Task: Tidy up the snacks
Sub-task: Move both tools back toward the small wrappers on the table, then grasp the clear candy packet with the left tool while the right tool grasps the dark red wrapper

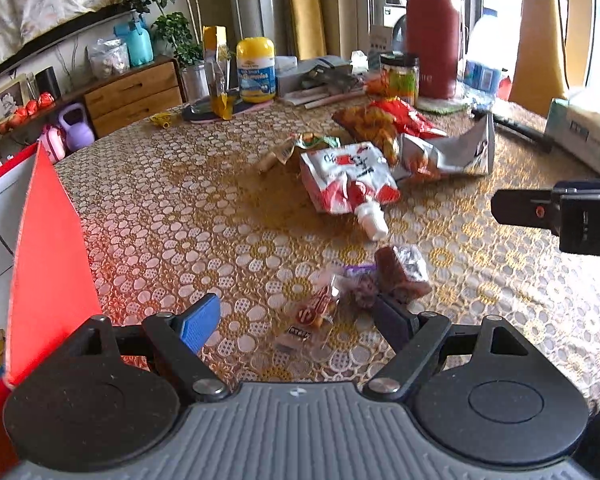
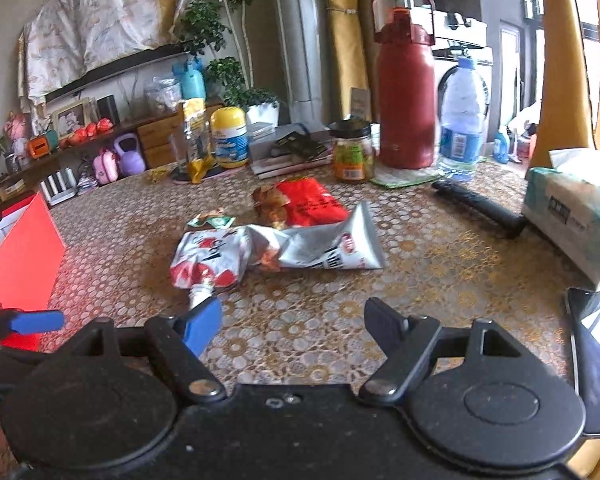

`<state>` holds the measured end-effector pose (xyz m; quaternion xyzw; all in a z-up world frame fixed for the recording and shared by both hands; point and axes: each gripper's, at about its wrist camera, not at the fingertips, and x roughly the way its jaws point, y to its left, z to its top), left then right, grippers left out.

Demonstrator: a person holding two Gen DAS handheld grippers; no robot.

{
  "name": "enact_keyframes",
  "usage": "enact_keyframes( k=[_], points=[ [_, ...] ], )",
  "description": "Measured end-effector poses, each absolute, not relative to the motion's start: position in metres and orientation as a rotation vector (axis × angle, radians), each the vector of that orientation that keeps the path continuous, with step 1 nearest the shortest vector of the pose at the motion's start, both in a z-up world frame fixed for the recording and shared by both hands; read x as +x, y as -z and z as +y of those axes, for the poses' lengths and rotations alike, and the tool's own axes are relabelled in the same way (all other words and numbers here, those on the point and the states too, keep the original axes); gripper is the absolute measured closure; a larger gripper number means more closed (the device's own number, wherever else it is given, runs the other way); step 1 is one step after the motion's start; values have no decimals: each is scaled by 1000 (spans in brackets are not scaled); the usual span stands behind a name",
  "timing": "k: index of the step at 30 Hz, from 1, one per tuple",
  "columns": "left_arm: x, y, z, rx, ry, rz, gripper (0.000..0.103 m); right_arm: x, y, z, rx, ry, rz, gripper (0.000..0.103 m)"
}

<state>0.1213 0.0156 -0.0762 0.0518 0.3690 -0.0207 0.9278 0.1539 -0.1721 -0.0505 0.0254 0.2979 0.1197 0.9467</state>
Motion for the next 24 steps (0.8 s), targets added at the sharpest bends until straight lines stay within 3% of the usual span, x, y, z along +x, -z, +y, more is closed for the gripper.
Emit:
enact_keyframes(
  k=[4,7,11,20,24],
  points=[
    [124,84,18,105,55,766,47,155,54,-164,47,-267,620,25],
    [124,86,20,101,57,759,49,156,56,-157,45,-280,631,24],
    [122,86,18,101,93,746,71,158,60,-145,36,-300,648,24],
    [112,87,17,113,121,730,81,166,74,-117,36,-346,714,25],
    [107,86,20,103,116,725,81,168,79,-108,37,-363,736,36]
  ],
)
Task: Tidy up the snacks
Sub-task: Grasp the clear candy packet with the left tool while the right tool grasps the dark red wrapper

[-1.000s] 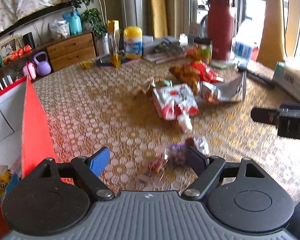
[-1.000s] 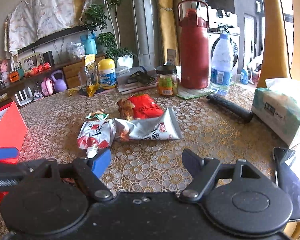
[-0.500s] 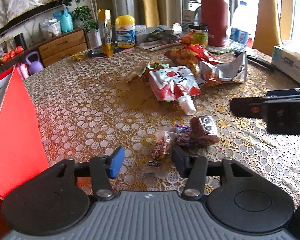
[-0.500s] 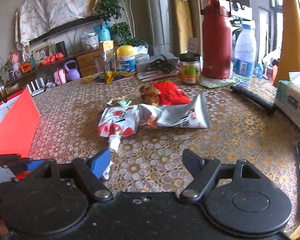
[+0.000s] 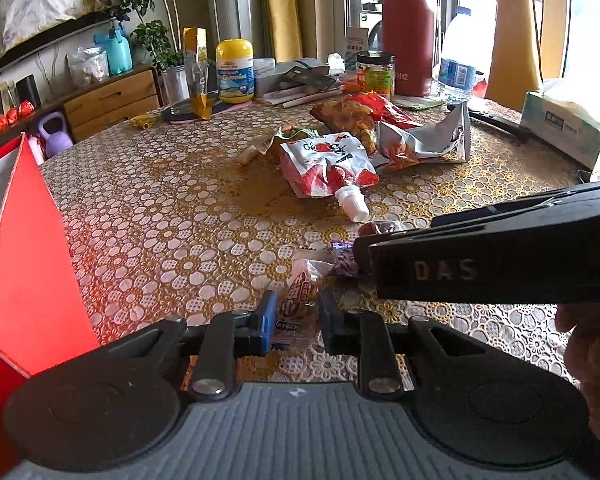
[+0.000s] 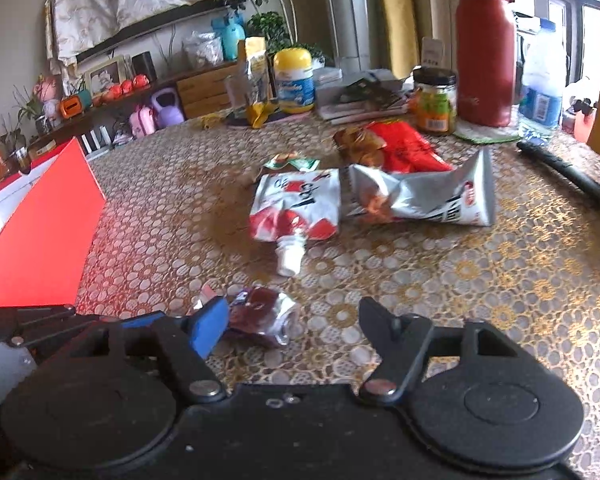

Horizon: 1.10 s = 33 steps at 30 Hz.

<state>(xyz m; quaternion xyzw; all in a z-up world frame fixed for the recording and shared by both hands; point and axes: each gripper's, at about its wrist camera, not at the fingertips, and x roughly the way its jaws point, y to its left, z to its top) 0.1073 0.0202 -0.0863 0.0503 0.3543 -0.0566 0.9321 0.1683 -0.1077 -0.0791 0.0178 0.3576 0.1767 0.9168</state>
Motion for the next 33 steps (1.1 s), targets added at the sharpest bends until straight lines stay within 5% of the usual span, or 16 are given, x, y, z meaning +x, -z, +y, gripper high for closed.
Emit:
enact_keyframes(
  k=[7,33],
  points=[
    [102,81,23,86,106,706,82,169,87,-101,59,-391,760,65],
    [62,-28,76,12,26,473,83,141,-6,-89,50,-479,533,66]
  ],
)
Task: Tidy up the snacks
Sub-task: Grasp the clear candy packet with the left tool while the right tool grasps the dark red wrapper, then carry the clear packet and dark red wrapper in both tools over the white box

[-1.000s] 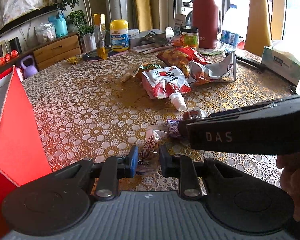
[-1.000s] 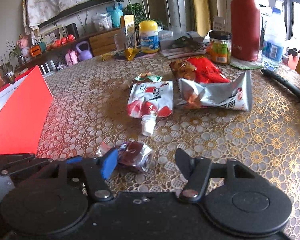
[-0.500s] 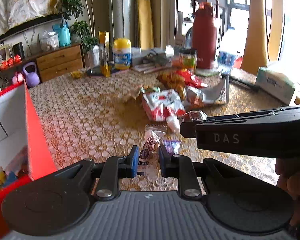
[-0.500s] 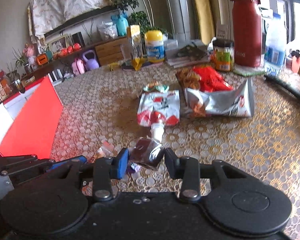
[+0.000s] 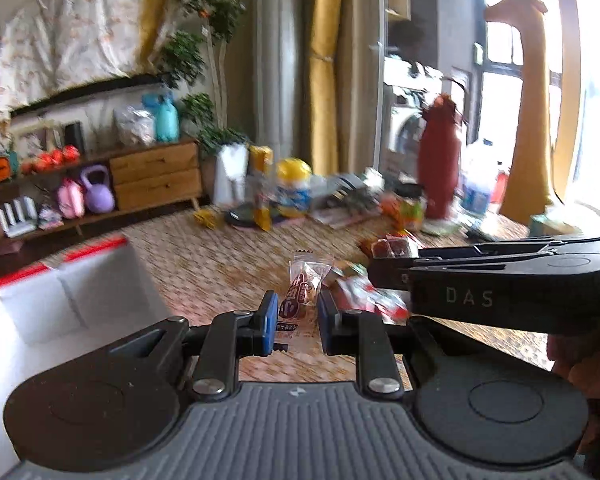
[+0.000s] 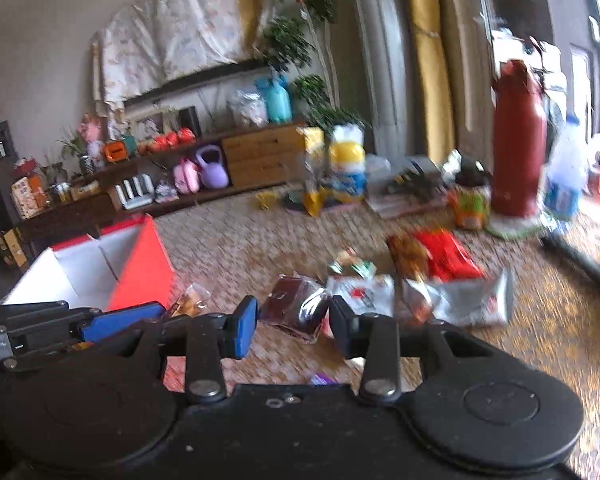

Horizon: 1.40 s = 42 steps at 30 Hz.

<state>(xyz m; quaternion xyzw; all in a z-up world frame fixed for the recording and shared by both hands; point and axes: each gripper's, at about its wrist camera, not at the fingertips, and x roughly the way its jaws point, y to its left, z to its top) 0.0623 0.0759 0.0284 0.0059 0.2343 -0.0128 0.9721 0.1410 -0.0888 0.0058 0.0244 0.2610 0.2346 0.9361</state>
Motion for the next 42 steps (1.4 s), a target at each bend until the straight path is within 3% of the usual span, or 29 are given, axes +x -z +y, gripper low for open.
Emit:
enact_keyframes(
  k=[15,26,42],
  points=[
    [59,-56,201,3,-248,495,82,146,-53,21,-36,-726,462,66],
    [88,-27,264,-39,-281,661,82,176,-44,117,-143,-827,621,66],
    [126,11,283,-53,-256,866,83,211,0,178,-253,-785,812,66]
  ],
)
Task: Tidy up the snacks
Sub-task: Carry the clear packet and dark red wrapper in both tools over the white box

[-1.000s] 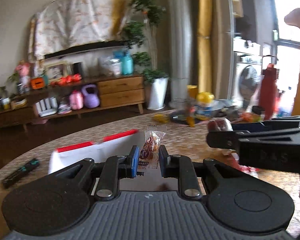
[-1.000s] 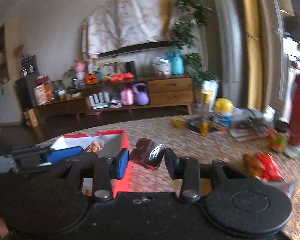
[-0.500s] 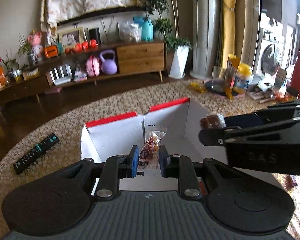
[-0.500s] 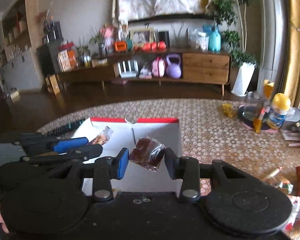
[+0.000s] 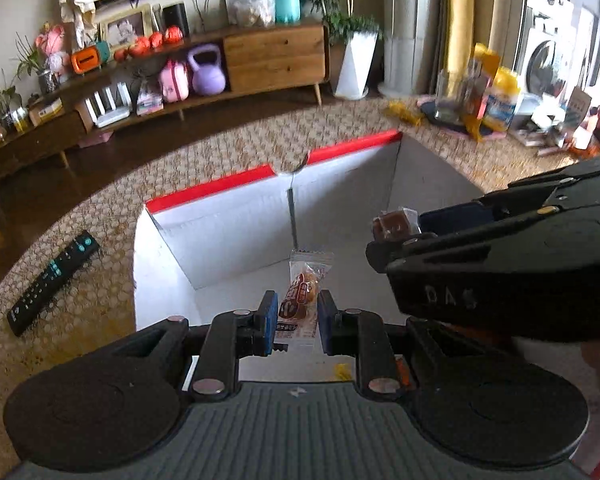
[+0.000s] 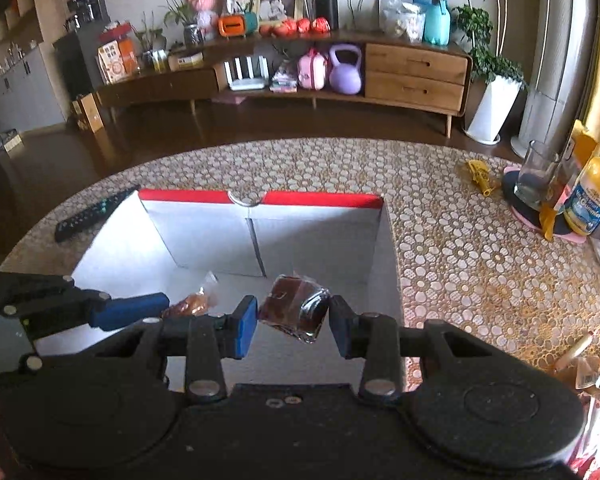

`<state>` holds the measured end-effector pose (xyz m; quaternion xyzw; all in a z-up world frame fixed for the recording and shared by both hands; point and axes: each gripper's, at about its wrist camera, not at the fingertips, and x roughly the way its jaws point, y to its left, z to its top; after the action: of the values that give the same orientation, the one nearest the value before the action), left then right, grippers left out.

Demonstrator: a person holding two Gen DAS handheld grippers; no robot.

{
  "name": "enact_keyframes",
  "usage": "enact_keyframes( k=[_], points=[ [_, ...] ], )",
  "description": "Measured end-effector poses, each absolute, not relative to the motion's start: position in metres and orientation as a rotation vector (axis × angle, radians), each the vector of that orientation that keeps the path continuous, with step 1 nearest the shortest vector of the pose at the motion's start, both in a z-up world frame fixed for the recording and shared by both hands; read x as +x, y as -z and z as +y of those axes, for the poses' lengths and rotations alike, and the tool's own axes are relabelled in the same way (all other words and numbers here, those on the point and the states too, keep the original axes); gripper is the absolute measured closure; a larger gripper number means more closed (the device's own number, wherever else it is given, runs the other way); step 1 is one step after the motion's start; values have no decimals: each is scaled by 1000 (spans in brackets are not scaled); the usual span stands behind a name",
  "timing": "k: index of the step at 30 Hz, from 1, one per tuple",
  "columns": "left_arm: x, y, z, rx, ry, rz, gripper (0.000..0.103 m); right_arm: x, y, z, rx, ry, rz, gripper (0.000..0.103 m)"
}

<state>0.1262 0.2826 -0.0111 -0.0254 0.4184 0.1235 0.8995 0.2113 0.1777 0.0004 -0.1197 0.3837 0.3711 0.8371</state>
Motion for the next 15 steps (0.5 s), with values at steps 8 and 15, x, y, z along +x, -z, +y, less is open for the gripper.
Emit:
enact_keyframes(
  k=[8,15],
  points=[
    [133,17,284,-76,-245,898,83,215,9,189,-311,-782,819,66],
    [134,17,285,-70,-266,908,82,215,11,189,-339,-781,803,65]
  ],
)
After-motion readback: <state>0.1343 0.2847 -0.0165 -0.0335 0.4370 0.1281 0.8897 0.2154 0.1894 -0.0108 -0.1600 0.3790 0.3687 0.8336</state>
